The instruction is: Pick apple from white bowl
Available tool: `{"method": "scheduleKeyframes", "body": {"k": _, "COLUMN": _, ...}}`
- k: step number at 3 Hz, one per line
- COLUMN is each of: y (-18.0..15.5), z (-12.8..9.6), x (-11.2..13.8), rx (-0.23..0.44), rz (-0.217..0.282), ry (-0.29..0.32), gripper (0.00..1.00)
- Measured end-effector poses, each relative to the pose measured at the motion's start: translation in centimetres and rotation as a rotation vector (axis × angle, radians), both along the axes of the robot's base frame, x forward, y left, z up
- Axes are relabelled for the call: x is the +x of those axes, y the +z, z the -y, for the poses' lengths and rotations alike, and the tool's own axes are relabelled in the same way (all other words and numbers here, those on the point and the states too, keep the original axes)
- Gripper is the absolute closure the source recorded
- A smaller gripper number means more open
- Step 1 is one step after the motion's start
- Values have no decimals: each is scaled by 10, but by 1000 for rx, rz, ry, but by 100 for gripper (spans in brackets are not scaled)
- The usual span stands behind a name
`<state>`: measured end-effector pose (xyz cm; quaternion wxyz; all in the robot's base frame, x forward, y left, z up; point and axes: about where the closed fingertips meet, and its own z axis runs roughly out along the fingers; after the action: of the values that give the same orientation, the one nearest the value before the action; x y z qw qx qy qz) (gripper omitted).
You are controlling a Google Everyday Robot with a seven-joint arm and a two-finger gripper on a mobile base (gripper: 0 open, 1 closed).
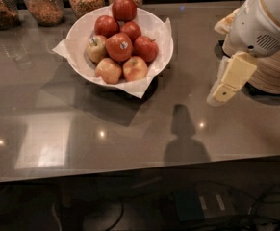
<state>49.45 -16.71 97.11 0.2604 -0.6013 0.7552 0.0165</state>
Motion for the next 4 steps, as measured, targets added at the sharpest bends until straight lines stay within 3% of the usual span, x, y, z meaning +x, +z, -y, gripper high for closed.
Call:
{"method": "scheduleKeyframes", "body": {"k": 2, "y": 11, "z": -64, "x": 70, "rx": 184, "rz": 119, "ry": 37, "gripper": 0}}
{"method": "scheduleKeyframes", "body": {"k": 4, "y": 12, "z": -121, "x": 118, "rx": 306, "rz": 151, "ry": 77, "gripper": 0}}
